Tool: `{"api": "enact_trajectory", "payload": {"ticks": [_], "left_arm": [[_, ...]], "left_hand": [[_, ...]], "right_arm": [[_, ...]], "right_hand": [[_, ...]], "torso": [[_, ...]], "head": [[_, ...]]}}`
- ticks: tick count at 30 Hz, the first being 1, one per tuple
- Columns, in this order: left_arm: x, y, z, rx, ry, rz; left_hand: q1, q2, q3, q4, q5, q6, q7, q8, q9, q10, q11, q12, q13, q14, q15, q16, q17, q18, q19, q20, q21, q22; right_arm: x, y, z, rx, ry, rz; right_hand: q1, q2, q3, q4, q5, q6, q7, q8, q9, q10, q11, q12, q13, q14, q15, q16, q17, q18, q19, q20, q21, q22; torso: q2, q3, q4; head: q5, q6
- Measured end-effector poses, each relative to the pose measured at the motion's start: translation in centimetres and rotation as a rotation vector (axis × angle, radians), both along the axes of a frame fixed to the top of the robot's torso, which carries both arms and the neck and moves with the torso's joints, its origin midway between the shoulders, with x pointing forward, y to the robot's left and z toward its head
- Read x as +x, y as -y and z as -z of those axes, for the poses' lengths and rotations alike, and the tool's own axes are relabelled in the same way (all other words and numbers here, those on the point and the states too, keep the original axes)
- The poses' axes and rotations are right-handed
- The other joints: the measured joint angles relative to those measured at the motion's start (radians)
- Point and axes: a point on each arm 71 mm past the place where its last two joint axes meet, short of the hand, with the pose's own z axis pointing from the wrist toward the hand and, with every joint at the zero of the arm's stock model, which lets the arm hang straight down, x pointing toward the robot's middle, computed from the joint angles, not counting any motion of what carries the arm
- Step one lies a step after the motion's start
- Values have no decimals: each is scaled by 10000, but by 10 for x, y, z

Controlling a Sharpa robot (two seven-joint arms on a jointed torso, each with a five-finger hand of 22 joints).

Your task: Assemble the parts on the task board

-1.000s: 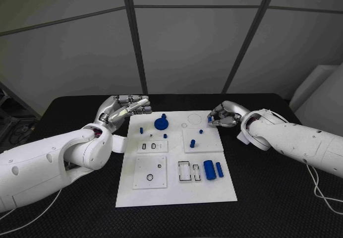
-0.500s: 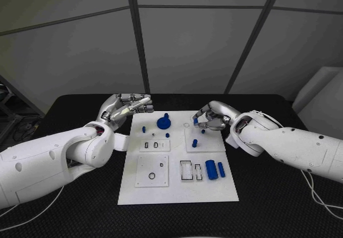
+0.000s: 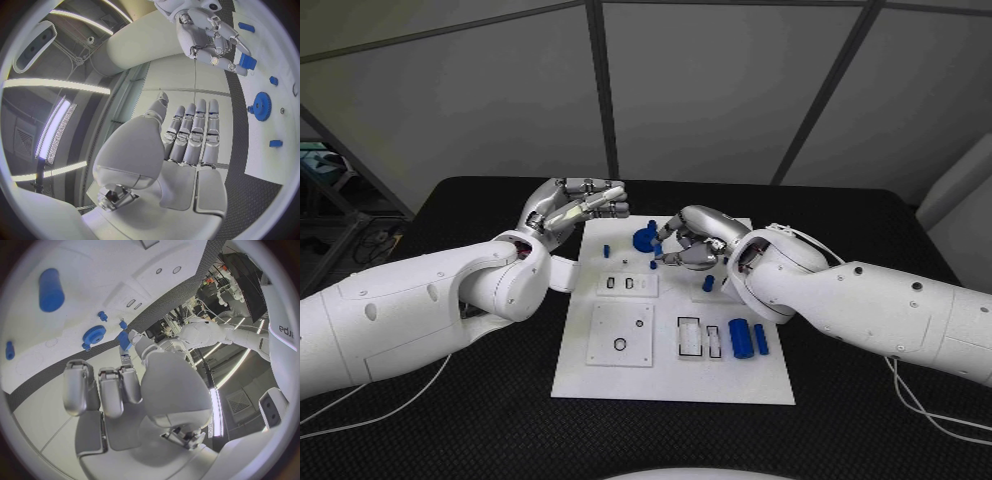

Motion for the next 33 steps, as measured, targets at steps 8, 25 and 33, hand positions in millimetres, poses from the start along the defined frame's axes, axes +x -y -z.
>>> {"api": "enact_trajectory", "payload": {"ticks": [8, 25, 33], "left_arm": [[1, 2, 0, -10, -1, 23], [2, 3, 1, -12, -3, 28], [2, 2, 1, -4, -3, 10]], "left_hand": [[0, 0, 27, -27, 0, 0, 0, 0, 0, 0, 0, 0, 0, 0, 0, 0, -10, 0, 0, 0, 0, -11], [0, 0, 27, -27, 0, 0, 0, 0, 0, 0, 0, 0, 0, 0, 0, 0, -9, 0, 0, 0, 0, -10], [0, 0, 27, -27, 0, 0, 0, 0, 0, 0, 0, 0, 0, 0, 0, 0, -8, 0, 0, 0, 0, -9]], "right_arm": [[-1, -28, 2, -290, -50, -267], [-3, -48, 15, -950, -325, -524], [-7, -48, 24, -1279, -499, -646]], "right_hand": [[0, -1, 28, 28, 33, -2, -4, 0, 3, 0, 0, 0, 0, 0, 0, 0, 0, 0, 0, 0, 0, 0], [-111, 1, 26, 27, 32, 38, -8, 23, 8, -1, 0, 0, 0, 0, 0, -1, -1, 0, -1, 0, 0, -1], [-112, 0, 25, 27, 29, 41, -11, 27, 5, -1, 0, 0, 0, 0, 0, -1, -1, 0, -1, 1, 0, -2]], "torso": [[3, 9, -25], [4, 15, -19], [0, 12, -22]], "head": [[45, -49], [106, -137], [126, -182]]}}
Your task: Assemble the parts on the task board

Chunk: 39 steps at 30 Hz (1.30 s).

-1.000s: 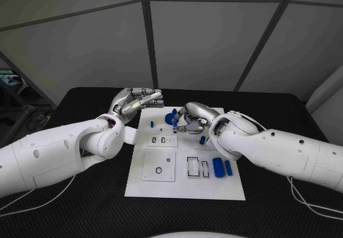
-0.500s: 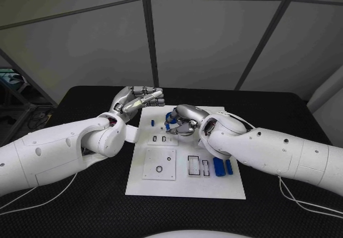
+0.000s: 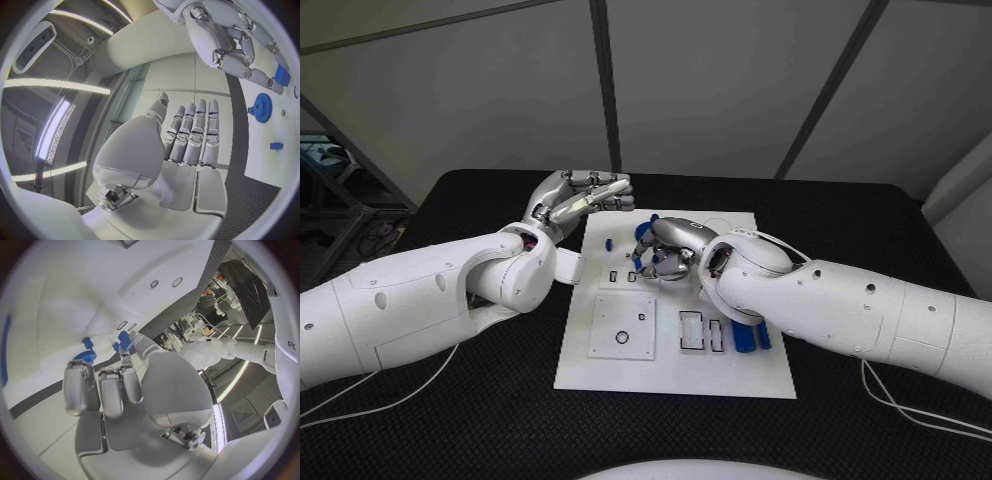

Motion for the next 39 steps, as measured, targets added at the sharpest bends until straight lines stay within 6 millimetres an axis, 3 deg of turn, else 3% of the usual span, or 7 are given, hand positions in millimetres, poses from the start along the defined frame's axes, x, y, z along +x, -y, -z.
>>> {"api": "enact_trajectory", "payload": {"ticks": [10, 34, 39], "left_arm": [[0, -1, 0, 6, 0, -14], [1, -1, 0, 11, -1, -22], [1, -1, 1, 13, -2, -27]], "left_hand": [[0, 0, 0, 0, 0, 0, 0, 0, 0, 0, 0, 0, 0, 0, 0, 0, 0, 0, 0, 0, 0, 0], [0, 0, 0, 0, 0, 0, 0, 0, 0, 0, 0, 0, 0, 0, 0, 0, 1, 0, 0, 0, 0, 2], [0, 0, 0, 0, 0, 0, 0, 0, 0, 0, 0, 0, 0, 0, 0, 0, 1, 0, 0, 0, 0, 2]], "right_arm": [[-5, 1, 12, -212, -255, -44], [-2, 3, 15, -214, -199, 64], [-1, 4, 15, -259, -203, 91]], "right_hand": [[-15, -17, -2, 1, -7, -3, 2, -2, -8, 0, 0, 0, 0, 0, 0, 0, 4, 1, 0, 0, 0, 0], [-130, -133, 25, 33, 16, -33, 3, -56, -12, 0, 0, 0, 0, -37, -36, 0, 5, 0, 0, 0, 0, -1], [-184, -187, 30, 38, 35, -245, 115, -99, -69, -97, 23, -95, 0, -37, -36, -1, 5, 1, 0, 0, 0, -1]], "torso": [[0, 3, -6], [-4, 4, -3], [-4, 4, 0]], "head": [[12, -24], [5, -26], [-3, -35]]}}
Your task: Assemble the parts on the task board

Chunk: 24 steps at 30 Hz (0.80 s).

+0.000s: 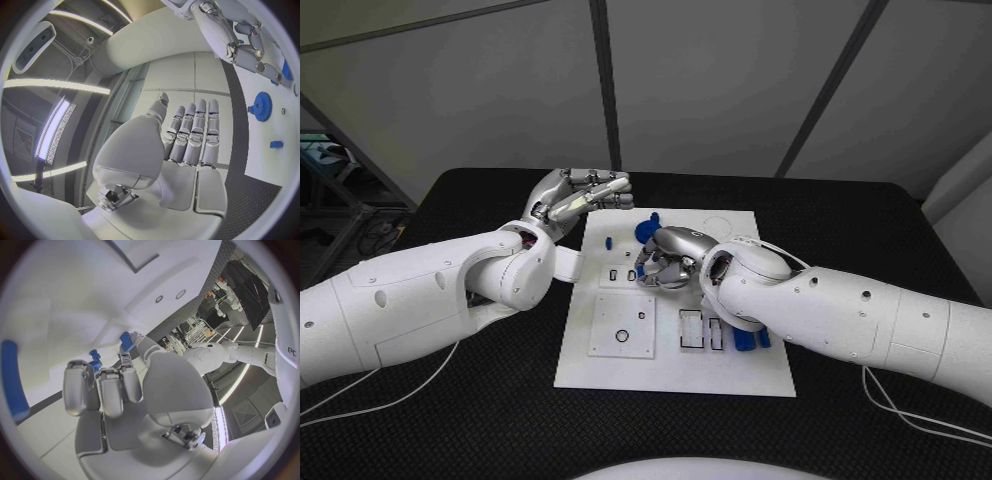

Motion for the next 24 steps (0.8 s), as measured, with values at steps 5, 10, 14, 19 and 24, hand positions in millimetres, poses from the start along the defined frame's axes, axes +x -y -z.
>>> {"api": "enact_trajectory", "payload": {"ticks": [5, 10, 14, 19, 24], "left_arm": [[0, 1, 0, -6, 0, 13], [0, 1, 0, -8, -1, 20], [0, 1, 0, -9, -2, 22], [0, 1, 0, -11, -4, 30], [0, 1, 0, -13, -6, 35]], "left_hand": [[0, 0, 0, 0, 0, 0, 0, 0, 0, 0, 0, 0, 0, 0, 0, 0, 0, 1, 0, 0, 0, 0], [0, 0, 0, 0, 0, 0, 0, 0, 0, 0, 0, 0, 0, 0, 0, 0, 0, 0, 0, 0, 0, 0], [0, 0, 0, 0, 0, 0, 0, 0, 0, 0, 0, 0, 0, 0, 0, 0, 0, 1, 0, 0, 0, 1], [0, 0, 0, 0, 0, 0, 0, 0, 0, 0, 0, 0, 0, 0, 0, 0, 1, 0, 0, 0, 0, 1], [0, 0, 0, 0, 0, 0, 0, 0, 0, 0, 0, 0, 0, 0, 0, 0, 1, 0, 0, 0, 0, 1]], "right_arm": [[0, 1, 3, -108, -53, 39], [1, 1, 4, -164, -59, 65], [1, 1, 3, -181, -50, 76], [1, 2, 4, -197, -38, 87], [1, 1, 4, -207, -30, 92]], "right_hand": [[-50, -49, 14, 13, -38, -134, 41, -108, -36, -103, 30, -110, 0, 0, 0, 0, 0, 0, 0, 0, 0, 0], [-79, -78, 14, 12, -38, -189, 92, -108, -59, -139, 67, -110, 0, 0, 0, 0, -1, -1, -37, 36, 0, 0], [-103, -102, 14, 11, -38, -189, 91, -108, -59, -139, 67, -152, 0, 0, 0, 0, -1, 0, -38, 37, 0, 0], [-193, -89, 39, 36, -38, -308, 126, -199, -58, -176, 104, -154, 0, 38, 38, 0, -1, -2, -75, 75, 0, 0], [-193, -89, 40, 36, -38, -373, 125, -224, -57, -228, 156, -229, 0, 38, 38, 0, -2, -1, -75, 74, -40, -1]], "torso": [[2, -1, 1], [2, -1, 1], [2, -1, 1], [0, -1, 2], [-1, -1, 2]], "head": [[0, -2], [-26, -12], [-28, -14], [-16, -20], [-12, -21]]}}
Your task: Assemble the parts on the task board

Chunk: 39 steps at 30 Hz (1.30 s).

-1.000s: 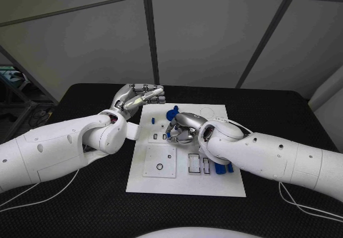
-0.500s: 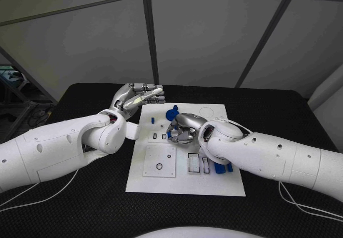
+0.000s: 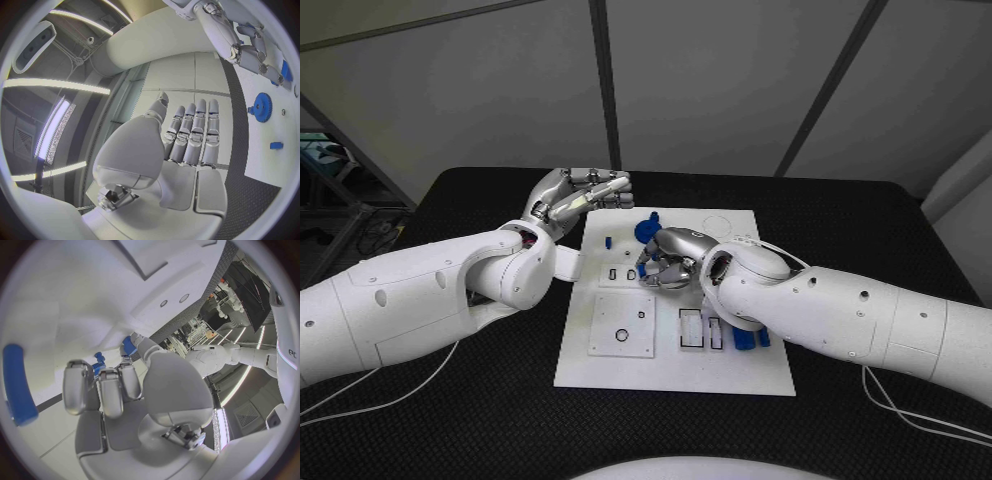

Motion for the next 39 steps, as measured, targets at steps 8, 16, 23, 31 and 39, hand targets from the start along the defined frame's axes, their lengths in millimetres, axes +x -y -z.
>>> {"api": "enact_trajectory", "payload": {"ticks": [8, 16, 23, 31, 39], "left_arm": [[0, 0, 0, -2, -3, 7], [0, 0, 0, -2, -8, 12], [0, 0, 0, -1, -17, 17], [1, 0, 1, 13, -36, 4], [3, -6, 2, 145, -127, -120]], "left_hand": [[0, 0, 0, 0, 0, 0, 0, 0, 0, 0, 0, 0, 0, 0, 0, 0, 0, 0, 0, 0, 0, 0], [0, 0, 0, 0, 0, 0, 0, 0, 0, 0, 0, 0, 0, 0, 0, 0, 0, -1, 0, 0, 0, 0], [0, 0, -29, -29, 0, 0, 0, 0, 0, 0, 0, 0, 0, 0, 0, 0, -14, 0, 0, 0, 0, -16], [0, 0, -29, -29, 0, 0, 0, 0, 0, 0, 0, 0, 0, 0, 0, 0, -14, -1, 0, 0, 0, -15], [-178, 9, -43, -152, 0, 229, -184, 12, 5, 387, -194, 175, 21, 1019, -314, 597, 265, -425, 723, -246, 348, 103]], "right_arm": [[0, 0, 0, -10, 3, 8], [0, 0, 0, -17, 3, 20], [0, 0, 1, -27, 2, 34], [0, 1, 0, 48, 62, 56], [-8, 15, -8, 751, 579, 21]], "right_hand": [[-106, -106, 0, 0, -120, -182, 78, -114, -1, -110, 38, -114, 0, -15, 57, 0, -1, 0, -38, 38, -24, 0], [-251, -251, -163, 163, -656, -412, 122, -168, -2, -286, 72, -229, 0, -36, 107, 0, -1, 1, -105, 105, -44, 0], [-291, -292, -270, 206, -721, -490, 136, -204, 0, -380, 94, -337, 0, -36, 108, 0, -1, 1, -105, 105, -86, -51], [-382, -383, -553, 291, -987, -660, 138, -203, 2, -429, 144, -384, 0, 0, 143, 0, -2, 0, -142, 142, -86, -83], [-354, -490, -813, 336, -988, -967, 211, -273, 2, -464, 179, -384, 0, -36, 179, -57, -2, 0, -218, 219, -194, -237]], "torso": [[0, 0, 0], [1, 0, -1], [3, 0, -1], [4, 1, 0], [-11, 9, -2]], "head": [[-5, 6], [-12, 6], [-20, -6], [-28, -15], [19, -15]]}}
